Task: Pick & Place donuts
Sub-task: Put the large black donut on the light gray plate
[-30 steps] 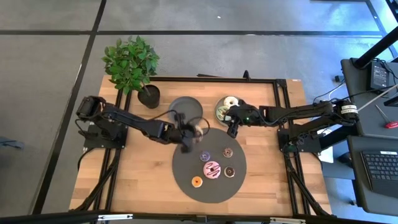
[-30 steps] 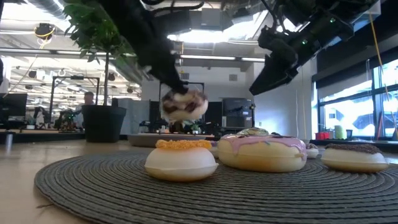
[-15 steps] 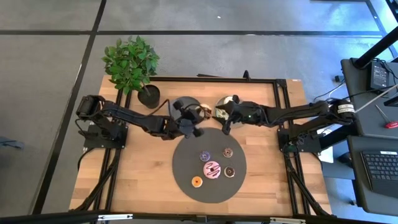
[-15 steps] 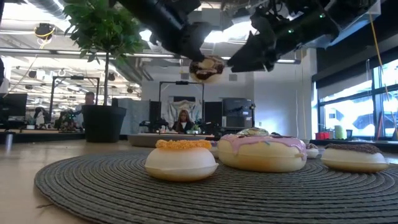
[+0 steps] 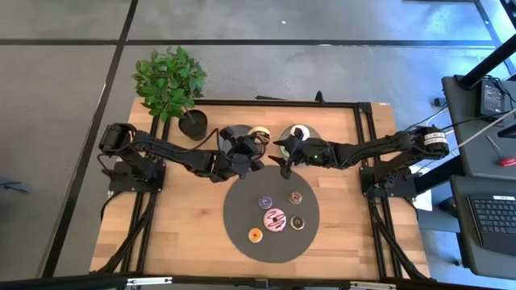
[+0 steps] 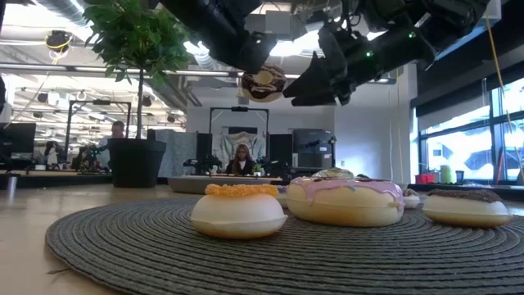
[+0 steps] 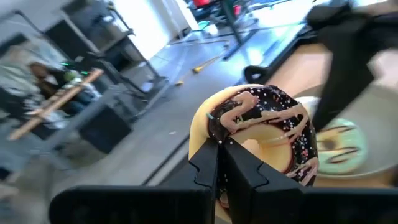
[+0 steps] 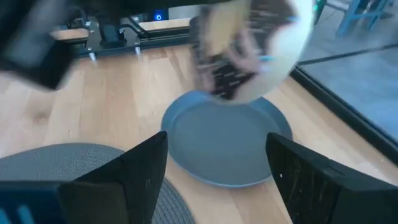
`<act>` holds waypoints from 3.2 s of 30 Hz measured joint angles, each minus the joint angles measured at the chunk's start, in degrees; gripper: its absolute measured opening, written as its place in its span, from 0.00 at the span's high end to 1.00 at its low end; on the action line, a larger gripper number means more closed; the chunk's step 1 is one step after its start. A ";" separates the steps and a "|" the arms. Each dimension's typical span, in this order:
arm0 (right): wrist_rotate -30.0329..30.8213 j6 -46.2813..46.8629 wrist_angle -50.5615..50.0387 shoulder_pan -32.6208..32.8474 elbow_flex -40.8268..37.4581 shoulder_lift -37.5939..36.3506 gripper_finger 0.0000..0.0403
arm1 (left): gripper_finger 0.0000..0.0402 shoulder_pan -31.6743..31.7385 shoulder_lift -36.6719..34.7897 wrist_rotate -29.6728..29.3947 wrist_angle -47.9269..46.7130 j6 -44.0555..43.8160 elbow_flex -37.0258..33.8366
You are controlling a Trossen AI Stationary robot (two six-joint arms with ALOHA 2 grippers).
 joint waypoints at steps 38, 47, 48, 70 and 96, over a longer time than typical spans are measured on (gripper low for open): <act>8.04 -0.21 6.17 3.25 0.02 -0.36 0.37 | 0.96 -1.60 0.00 8.17 1.35 -4.84 0.00; 8.28 -0.05 6.72 3.23 0.02 -0.36 0.58 | 0.96 -2.31 0.00 11.13 2.65 -5.00 0.00; 8.30 -0.05 6.72 3.23 0.02 -0.36 0.60 | 0.96 -2.39 0.00 12.11 3.36 -4.97 0.00; 9.11 -0.25 6.67 3.25 0.02 -0.36 0.93 | 0.92 -2.47 0.00 12.17 3.89 -2.35 0.00; -2.79 15.65 -44.19 -10.86 0.13 -19.76 0.96 | 0.65 -4.91 -0.33 5.14 -10.02 -12.25 0.00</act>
